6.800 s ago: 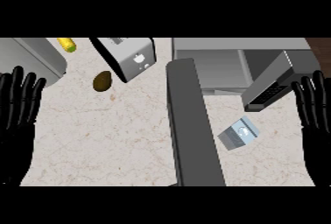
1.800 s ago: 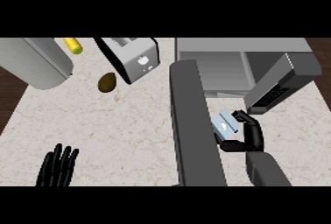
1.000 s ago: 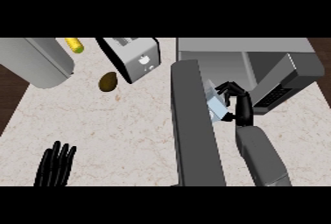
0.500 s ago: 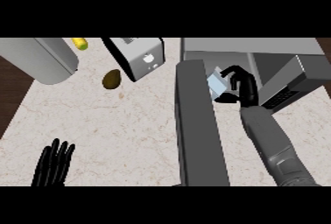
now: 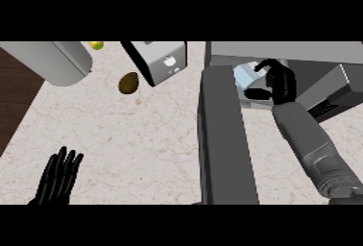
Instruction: Pick up the milk, place it into the microwave and close the microwave
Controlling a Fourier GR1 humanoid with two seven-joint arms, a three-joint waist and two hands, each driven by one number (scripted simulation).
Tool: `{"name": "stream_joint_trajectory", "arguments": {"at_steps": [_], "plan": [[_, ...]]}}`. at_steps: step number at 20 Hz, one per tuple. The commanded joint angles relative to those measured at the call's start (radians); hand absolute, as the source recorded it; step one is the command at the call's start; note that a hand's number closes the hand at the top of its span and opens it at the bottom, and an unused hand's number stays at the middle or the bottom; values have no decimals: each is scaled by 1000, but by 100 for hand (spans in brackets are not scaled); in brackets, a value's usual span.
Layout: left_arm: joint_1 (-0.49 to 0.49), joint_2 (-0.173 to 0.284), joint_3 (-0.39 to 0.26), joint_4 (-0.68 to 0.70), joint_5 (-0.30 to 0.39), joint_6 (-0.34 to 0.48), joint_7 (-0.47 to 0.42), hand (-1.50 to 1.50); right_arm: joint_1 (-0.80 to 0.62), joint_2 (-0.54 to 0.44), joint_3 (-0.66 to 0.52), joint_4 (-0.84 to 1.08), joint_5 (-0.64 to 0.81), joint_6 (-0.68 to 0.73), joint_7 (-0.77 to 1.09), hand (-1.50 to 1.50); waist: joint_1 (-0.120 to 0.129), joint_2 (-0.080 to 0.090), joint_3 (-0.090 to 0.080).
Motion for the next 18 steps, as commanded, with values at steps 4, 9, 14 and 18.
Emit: {"name": "stream_joint_trajectory", "arguments": {"at_steps": [4,9,14,18], "plan": [[-47,-14,-22,59,-95,55,10,-150,-49,-32,-15,49,15,-152,46,150,19,14,1],[-59,-12,-36,36,-98,48,27,-150,-68,-49,43,102,85,-198,82,-150,40,19,1],[-58,19,-10,77,-96,17,6,-150,-74,-64,47,119,90,-119,90,-150,45,22,1],[-92,2,-23,58,-102,30,33,-150,-96,-13,47,112,88,-65,76,-150,45,22,3]]}}
